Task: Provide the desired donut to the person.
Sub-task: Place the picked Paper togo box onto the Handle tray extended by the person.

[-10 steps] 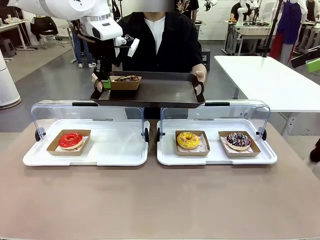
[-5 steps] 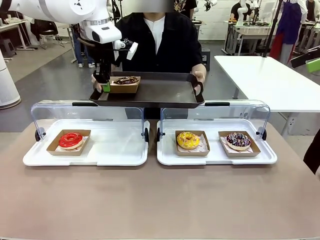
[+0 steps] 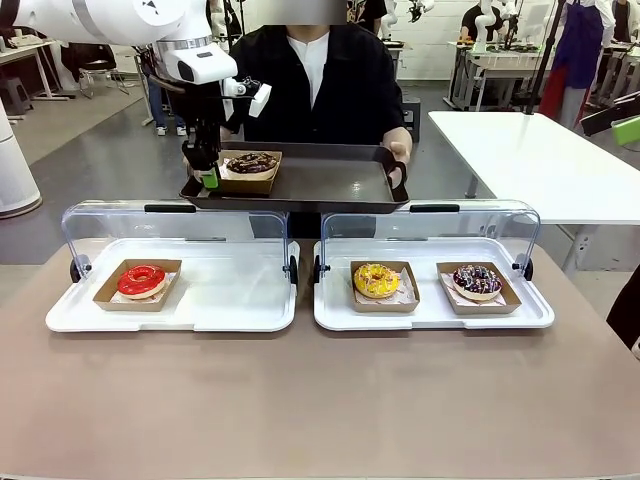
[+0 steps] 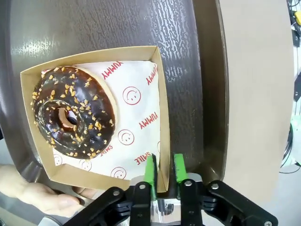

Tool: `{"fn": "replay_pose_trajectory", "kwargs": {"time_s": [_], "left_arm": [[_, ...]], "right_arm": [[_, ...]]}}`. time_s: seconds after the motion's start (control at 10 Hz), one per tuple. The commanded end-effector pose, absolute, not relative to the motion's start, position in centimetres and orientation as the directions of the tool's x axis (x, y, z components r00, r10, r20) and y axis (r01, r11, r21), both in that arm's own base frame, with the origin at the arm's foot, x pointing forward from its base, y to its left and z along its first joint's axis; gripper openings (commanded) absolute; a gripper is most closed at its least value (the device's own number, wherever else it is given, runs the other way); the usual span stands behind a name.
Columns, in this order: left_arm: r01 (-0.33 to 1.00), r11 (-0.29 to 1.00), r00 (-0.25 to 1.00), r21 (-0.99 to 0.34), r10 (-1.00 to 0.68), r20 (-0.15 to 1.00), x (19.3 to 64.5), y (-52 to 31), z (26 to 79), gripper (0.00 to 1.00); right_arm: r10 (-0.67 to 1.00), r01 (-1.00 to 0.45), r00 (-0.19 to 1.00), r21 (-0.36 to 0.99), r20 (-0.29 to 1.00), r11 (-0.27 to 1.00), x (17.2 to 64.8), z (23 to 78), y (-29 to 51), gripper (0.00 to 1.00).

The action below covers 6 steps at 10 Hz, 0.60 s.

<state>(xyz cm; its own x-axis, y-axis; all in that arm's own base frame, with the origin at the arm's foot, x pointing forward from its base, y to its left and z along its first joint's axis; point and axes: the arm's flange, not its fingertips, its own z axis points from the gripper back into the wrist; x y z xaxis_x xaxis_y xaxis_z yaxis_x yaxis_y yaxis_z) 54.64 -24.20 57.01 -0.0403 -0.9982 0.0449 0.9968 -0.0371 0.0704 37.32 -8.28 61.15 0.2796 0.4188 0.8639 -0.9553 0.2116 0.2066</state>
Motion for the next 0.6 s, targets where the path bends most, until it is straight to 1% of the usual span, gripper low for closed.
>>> {"fn": "replay_pose_trajectory", "kwargs": {"time_s": [0.0, 0.2, 0.3, 0.4, 0.5], "left_arm": [[0.997, -0.049, -0.052, 0.061, -0.997, 0.056, 54.84, -24.1, 57.62, 1.0], [0.996, -0.048, -0.052, 0.071, -0.997, 0.058, 54.7, -23.96, 58.04, 1.0], [0.996, -0.046, -0.051, 0.074, -0.997, 0.06, 54.7, -23.93, 58.2, 0.92], [0.996, -0.045, -0.049, 0.076, -0.997, 0.061, 54.68, -23.91, 58.25, 1.0], [0.996, -0.044, -0.048, 0.075, -0.997, 0.061, 54.69, -23.92, 58.26, 1.0]], "right_arm": [[0.416, -0.959, 0.27, 0.201, 0.868, 0.202, 37.28, 61.15, -8.21, 1.0], [0.416, -0.959, 0.27, 0.201, 0.868, 0.202, 37.28, 61.15, -8.21, 1.0], [0.416, -0.959, 0.27, 0.201, 0.868, 0.202, 37.28, 61.15, -8.21, 1.0], [0.416, -0.959, 0.27, 0.201, 0.868, 0.202, 37.28, 61.15, -8.21, 1.0], [0.416, -0.959, 0.27, 0.201, 0.868, 0.202, 37.28, 61.15, -8.21, 1.0]]}}
